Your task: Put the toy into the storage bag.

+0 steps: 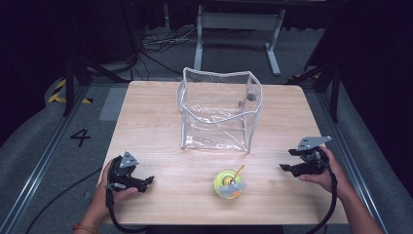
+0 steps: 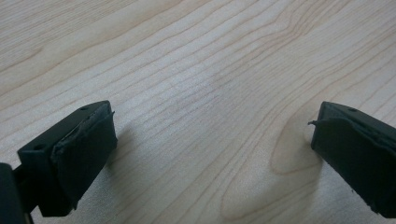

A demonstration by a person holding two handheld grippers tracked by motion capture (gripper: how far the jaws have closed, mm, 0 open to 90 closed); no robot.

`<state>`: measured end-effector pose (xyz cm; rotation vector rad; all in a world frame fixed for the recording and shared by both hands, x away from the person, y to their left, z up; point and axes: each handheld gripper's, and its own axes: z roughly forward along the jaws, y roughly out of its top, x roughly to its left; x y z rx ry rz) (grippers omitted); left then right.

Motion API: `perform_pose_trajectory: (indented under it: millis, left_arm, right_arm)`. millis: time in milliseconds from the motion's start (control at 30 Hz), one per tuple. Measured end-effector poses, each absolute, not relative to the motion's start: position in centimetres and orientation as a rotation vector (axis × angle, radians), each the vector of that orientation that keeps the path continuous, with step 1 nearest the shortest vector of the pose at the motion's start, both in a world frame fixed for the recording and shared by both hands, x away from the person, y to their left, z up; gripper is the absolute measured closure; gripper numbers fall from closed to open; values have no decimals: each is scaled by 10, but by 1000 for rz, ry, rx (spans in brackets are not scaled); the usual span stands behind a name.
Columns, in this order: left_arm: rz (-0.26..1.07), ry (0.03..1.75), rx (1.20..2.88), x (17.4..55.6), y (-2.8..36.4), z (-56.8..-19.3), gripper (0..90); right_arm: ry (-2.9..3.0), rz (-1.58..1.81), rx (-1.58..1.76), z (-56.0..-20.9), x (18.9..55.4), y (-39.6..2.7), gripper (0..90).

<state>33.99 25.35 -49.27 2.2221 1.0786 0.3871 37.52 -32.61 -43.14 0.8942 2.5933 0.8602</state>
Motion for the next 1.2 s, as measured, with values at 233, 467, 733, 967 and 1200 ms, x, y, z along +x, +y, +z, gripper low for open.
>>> perform_pose_trajectory:
  millis: [233, 467, 733, 967, 1200]
  left_arm:
    - [387, 1079, 2222, 340, 254, -493, 4]
    - [387, 1079, 2222, 340, 254, -493, 4]
    - [388, 1079, 2221, 340, 253, -493, 4]
    - [388, 1079, 2221, 340, 253, -493, 4]
    - [388, 1079, 2221, 340, 253, -493, 4]
  right_arm:
    - [2670, 839, 800, -415, 372, -303, 310]
    - [2702, 820, 672, -386, 366, -275, 319]
    - [2710, 772, 568, -370, 365, -251, 344]
    - [2735, 762, 506, -359, 362, -236, 345]
    - [2781, 738, 457, -353, 364, -223, 363]
